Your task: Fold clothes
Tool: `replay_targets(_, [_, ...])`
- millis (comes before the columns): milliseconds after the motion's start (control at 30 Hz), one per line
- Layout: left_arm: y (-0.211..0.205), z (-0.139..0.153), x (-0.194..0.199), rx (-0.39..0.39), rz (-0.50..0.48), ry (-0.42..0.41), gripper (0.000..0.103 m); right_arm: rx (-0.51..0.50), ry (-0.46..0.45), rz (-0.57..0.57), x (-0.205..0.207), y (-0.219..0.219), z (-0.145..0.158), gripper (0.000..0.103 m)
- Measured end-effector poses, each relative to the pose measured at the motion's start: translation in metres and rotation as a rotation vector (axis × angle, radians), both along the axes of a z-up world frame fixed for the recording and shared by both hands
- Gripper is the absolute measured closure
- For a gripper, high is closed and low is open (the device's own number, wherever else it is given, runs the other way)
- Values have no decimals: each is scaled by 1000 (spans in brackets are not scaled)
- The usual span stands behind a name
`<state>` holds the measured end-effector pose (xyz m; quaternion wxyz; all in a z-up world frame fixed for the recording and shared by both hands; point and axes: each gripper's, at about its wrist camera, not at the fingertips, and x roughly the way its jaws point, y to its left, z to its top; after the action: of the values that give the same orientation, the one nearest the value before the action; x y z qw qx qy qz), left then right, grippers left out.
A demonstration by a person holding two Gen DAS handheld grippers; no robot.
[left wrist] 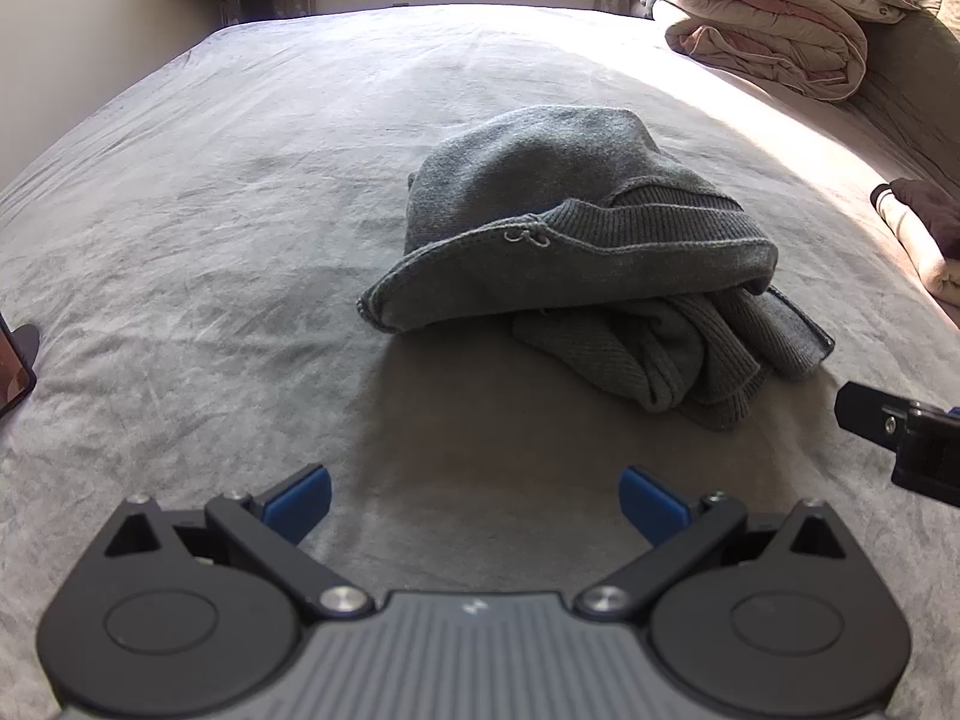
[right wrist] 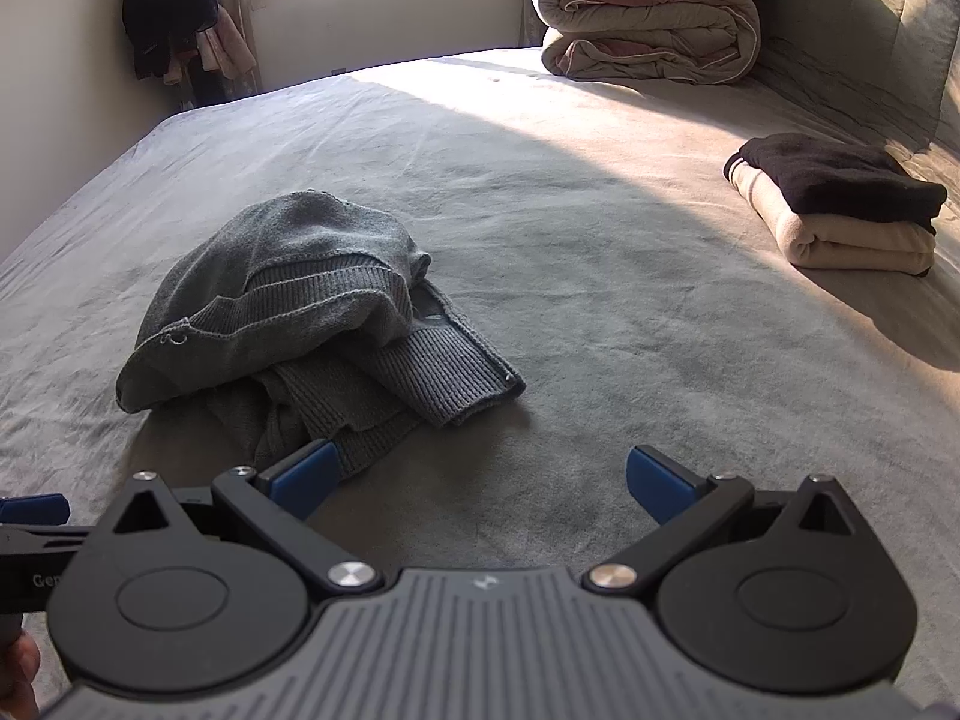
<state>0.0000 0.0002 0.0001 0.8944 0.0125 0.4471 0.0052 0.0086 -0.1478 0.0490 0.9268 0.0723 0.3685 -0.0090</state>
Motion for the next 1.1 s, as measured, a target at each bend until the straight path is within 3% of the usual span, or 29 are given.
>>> replay_targets(1100, [15, -5, 6, -8, 29, 9, 0, -20, 26, 18, 4, 3, -6, 0])
